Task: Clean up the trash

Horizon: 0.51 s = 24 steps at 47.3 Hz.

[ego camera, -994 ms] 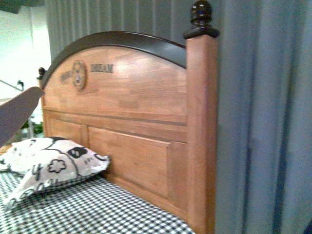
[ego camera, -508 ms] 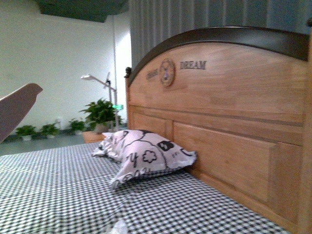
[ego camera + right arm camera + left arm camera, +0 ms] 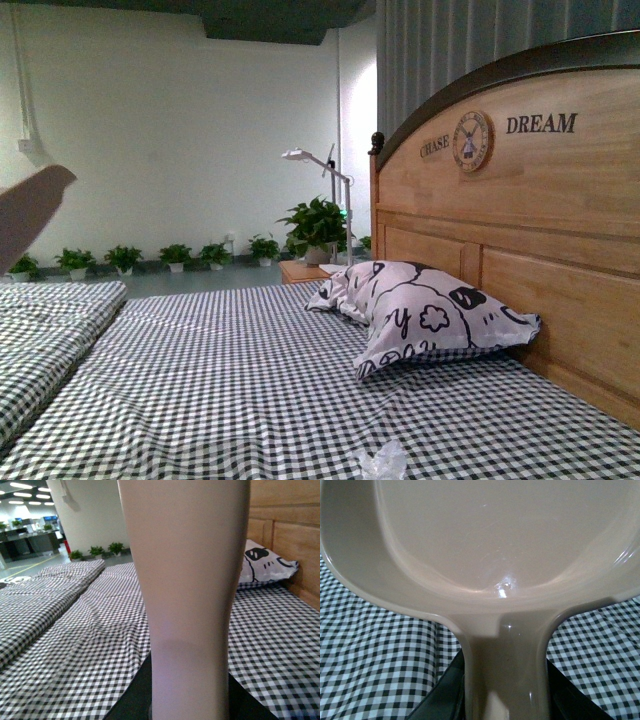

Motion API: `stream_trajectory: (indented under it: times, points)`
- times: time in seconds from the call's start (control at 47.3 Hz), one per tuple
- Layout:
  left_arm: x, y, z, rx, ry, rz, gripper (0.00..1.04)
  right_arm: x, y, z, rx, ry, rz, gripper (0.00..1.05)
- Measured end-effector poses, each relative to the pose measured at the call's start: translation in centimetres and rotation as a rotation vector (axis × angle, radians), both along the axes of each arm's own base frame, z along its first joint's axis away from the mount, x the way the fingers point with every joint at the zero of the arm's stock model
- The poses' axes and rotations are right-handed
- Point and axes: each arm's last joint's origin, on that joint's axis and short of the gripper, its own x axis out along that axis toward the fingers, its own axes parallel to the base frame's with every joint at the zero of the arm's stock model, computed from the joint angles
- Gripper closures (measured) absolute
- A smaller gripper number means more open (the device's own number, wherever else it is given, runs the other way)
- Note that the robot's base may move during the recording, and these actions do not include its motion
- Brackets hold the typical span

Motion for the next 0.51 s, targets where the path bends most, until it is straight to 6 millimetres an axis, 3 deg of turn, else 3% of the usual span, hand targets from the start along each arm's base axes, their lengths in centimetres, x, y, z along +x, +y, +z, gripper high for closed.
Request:
stream_trajectory:
  times: [0.169, 0.317, 0.36, 0.508]
  points:
    - [0.1, -0.1, 0.0, -0.004, 0.002, -0.026, 0.79, 0.0, 0.0, 0.0, 0.0, 0.002, -0.002, 0.88]
    - [0.3, 0.6, 0.5, -0.055, -0.073, -0.021, 0.79, 0.5, -0.4, 0.9, -0.08, 0.147, 0.097, 0.88]
    - [0.5, 1.3, 1.3, -0.061, -0.103, -0.03, 0.79, 0.9, -0.7, 1.8, -0.083, 0.152, 0.103, 0.88]
    - [3.5, 4.5, 7.2, 0.027, -0.204, -0.048, 0.79, 4.1, -1.5, 7.7, -0.091, 0.075, 0.094, 0.88]
